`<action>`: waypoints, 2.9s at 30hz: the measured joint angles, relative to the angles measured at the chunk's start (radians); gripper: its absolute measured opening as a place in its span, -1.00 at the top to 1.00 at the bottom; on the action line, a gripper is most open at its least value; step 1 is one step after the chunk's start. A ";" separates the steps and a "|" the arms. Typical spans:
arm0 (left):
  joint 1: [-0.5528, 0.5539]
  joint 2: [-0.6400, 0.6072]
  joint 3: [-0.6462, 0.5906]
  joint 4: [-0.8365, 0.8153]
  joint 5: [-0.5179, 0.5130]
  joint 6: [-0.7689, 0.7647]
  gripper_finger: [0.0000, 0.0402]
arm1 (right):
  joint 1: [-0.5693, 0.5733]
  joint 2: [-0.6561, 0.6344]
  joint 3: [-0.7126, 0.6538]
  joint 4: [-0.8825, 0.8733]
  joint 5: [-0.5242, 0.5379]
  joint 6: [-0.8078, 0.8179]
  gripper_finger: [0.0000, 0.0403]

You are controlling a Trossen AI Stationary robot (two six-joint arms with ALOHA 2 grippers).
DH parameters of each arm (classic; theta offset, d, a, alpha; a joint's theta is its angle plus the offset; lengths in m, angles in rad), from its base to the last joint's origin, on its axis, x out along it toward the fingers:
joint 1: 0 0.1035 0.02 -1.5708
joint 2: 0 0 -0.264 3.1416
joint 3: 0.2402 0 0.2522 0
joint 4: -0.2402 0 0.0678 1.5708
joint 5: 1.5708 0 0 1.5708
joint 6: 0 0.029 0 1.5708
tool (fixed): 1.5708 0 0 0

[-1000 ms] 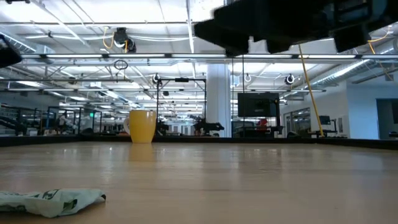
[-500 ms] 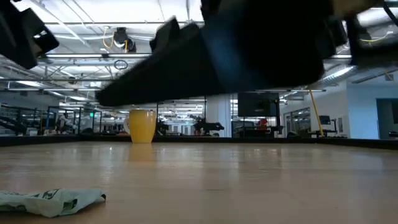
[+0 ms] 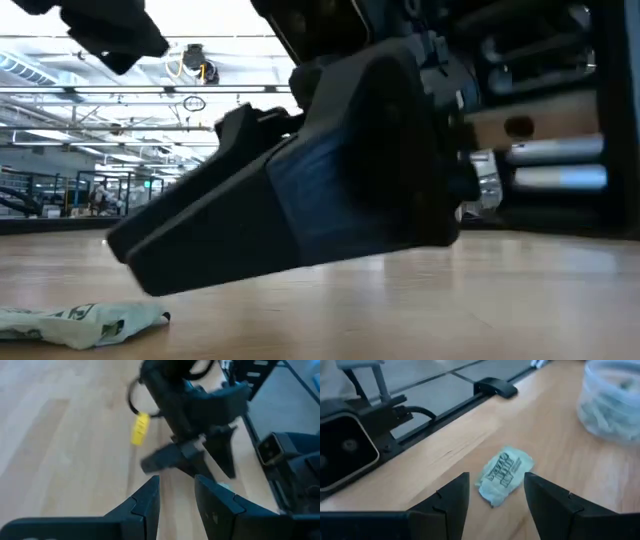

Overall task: Pick and place Stevia / Truvia into bins
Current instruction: Put the stevia packet into the transparent container

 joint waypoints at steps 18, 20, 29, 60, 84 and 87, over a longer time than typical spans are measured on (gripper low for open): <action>0.054 0.000 0.000 0.011 0.033 0.058 0.37 | -0.021 0.040 0.000 0.036 -0.011 -0.038 0.54; 0.054 0.000 0.000 0.011 0.033 0.058 0.37 | -0.024 0.040 0.000 0.036 -0.008 -0.038 0.67; 0.054 0.000 0.000 0.010 0.124 0.016 0.37 | -0.029 0.041 0.000 0.056 0.005 -0.033 0.97; -0.023 0.001 0.001 -0.157 -0.090 0.245 0.05 | -0.241 -0.199 -0.002 0.011 -0.108 0.269 1.00; 0.013 0.002 0.001 -0.118 -0.096 0.327 0.26 | -0.282 -0.209 -0.003 -0.047 -0.106 0.343 1.00; 0.019 0.002 0.001 -0.121 -0.096 0.341 0.35 | -0.282 -0.209 -0.003 -0.048 -0.107 0.344 1.00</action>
